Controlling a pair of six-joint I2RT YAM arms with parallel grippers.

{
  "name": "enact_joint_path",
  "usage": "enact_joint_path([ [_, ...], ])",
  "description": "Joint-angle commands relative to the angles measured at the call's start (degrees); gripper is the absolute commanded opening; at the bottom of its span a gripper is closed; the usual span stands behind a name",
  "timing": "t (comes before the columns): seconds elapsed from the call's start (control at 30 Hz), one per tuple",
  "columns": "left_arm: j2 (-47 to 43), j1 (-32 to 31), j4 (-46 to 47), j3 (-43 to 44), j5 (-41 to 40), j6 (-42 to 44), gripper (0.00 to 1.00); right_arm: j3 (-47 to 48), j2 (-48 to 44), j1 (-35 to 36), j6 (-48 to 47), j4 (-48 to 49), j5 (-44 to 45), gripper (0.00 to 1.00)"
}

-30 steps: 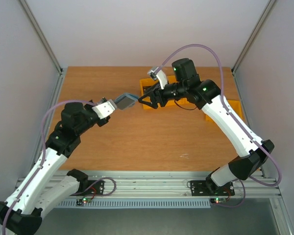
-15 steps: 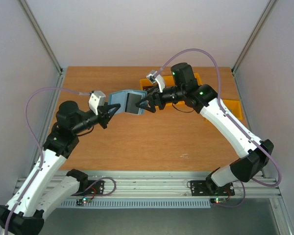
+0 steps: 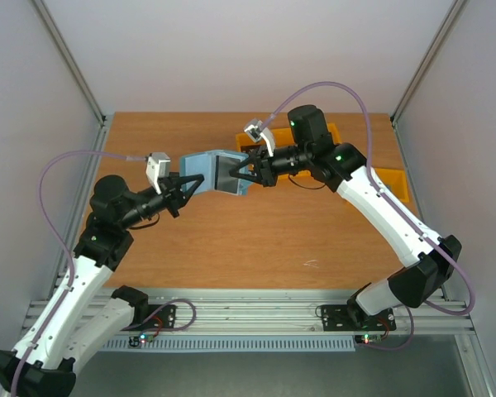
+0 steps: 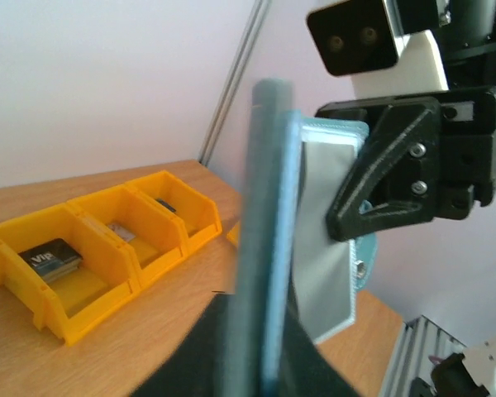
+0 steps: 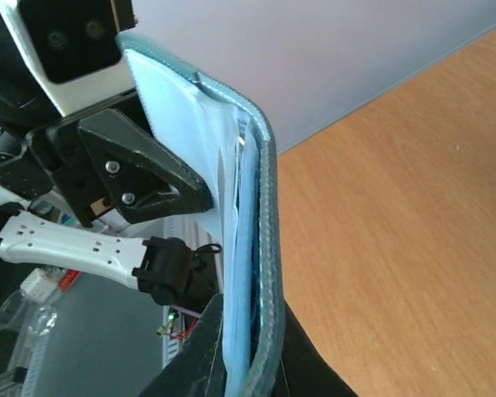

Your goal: Take the credit cards out of the card holder

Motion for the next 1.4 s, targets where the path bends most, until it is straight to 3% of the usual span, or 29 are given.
enact_joint_path([
  [0.0, -1.75, 0.90, 4.71, -0.87, -8.83, -6.10, 0.29, 1.54, -1.10, -0.14, 0.91, 1.20, -3.88, 0.01],
  [0.03, -1.83, 1.14, 4.53, -1.11, -12.19, -6.47, 0.38, 1.75, -1.03, -0.19, 1.12, 0.75, -2.64, 0.01],
  [0.1, -1.93, 1.50, 1.44, -1.39, -19.42, -5.86, 0.46, 2.74, -0.58, -0.23, 1.35, -1.43, 1.11, 0.01],
  [0.23, -2.07, 2.29, -2.54, -1.70, -36.59, -1.29, 0.51, 9.71, 2.80, -0.11, 4.27, -12.51, 19.11, 0.01],
  [0.3, -2.26, 2.87, -1.84, -2.04, -40.27, 1.22, 0.52, 13.90, 5.17, 0.56, 4.98, -18.23, 27.73, 0.01],
  [0.37, -2.59, 3.06, 1.12, -3.15, -36.23, 5.20, 0.51, 17.10, 7.50, 2.22, 5.54, -23.88, 39.83, 0.01],
  [0.47, -3.28, 3.07, 3.57, -5.03, -22.95, 12.80, 0.42, 19.14, 10.02, 6.74, 4.24, -27.71, 52.54, 0.01],
  [0.57, -3.43, 3.04, 7.02, -5.26, -9.88, 12.10, 0.31, 21.44, 12.47, 10.69, 3.53, -29.19, 57.27, 0.01],
  [0.7, -2.94, 1.74, 12.91, -5.83, 9.98, 9.14, 0.31, 27.75, 17.80, 14.93, 1.96, -32.94, 62.27, 0.01],
  [0.73, -2.48, 0.97, 13.42, -5.87, 11.01, 8.06, 0.31, 29.96, 19.32, 15.91, 1.29, -34.08, 63.03, 0.01],
  [0.87, -0.46, -2.89, 12.80, -7.18, 6.12, 2.52, 0.27, 36.04, 23.49, 17.26, 0.44, -36.58, 56.84, 0.01],
  [1.13, 0.66, -3.92, 8.87, -8.45, -8.16, 0.40, 0.22, 35.53, 21.46, 16.62, -1.27, -30.72, 35.92, 0.01],
  [1.37, -0.49, -1.94, 8.49, -9.57, -9.01, -0.97, 0.21, 29.86, 16.68, 12.91, -2.73, -25.26, 20.42, 0.01],
])
